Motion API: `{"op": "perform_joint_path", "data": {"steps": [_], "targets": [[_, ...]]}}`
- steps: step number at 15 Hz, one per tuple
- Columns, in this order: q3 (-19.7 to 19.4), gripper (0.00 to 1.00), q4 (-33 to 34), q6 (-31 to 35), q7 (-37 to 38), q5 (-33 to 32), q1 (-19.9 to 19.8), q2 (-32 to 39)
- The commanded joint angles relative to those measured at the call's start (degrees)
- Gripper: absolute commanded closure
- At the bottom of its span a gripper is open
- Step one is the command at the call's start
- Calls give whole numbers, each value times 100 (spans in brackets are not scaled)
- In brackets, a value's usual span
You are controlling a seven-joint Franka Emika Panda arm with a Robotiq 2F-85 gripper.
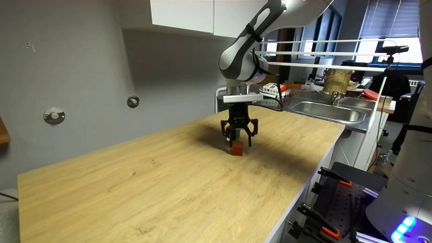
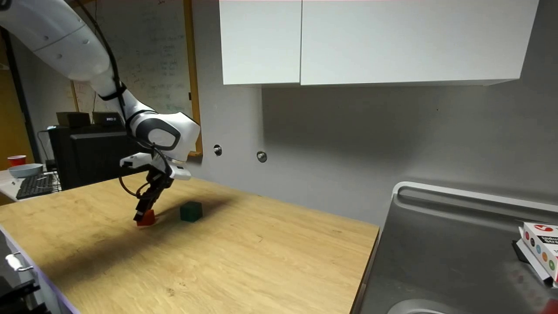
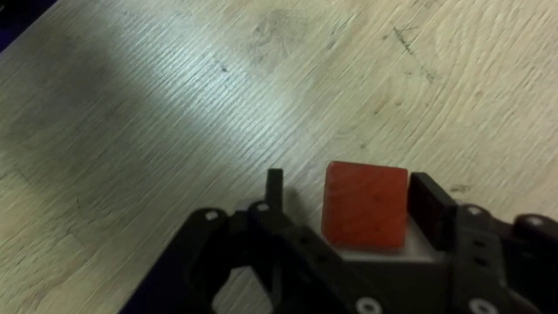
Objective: Put the orange block on top of the green block
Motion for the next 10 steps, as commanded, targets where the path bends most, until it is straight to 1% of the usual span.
{"op": "perform_joint_path", "data": {"steps": [1, 4, 6, 10], "targets": [[-90, 56, 307, -281, 175, 109, 60, 157], [-105, 80, 454, -328, 150, 120, 63, 166], [-129, 82, 590, -389, 164, 74, 67, 153], [-213, 82, 947, -580, 167, -34, 42, 131]]}}
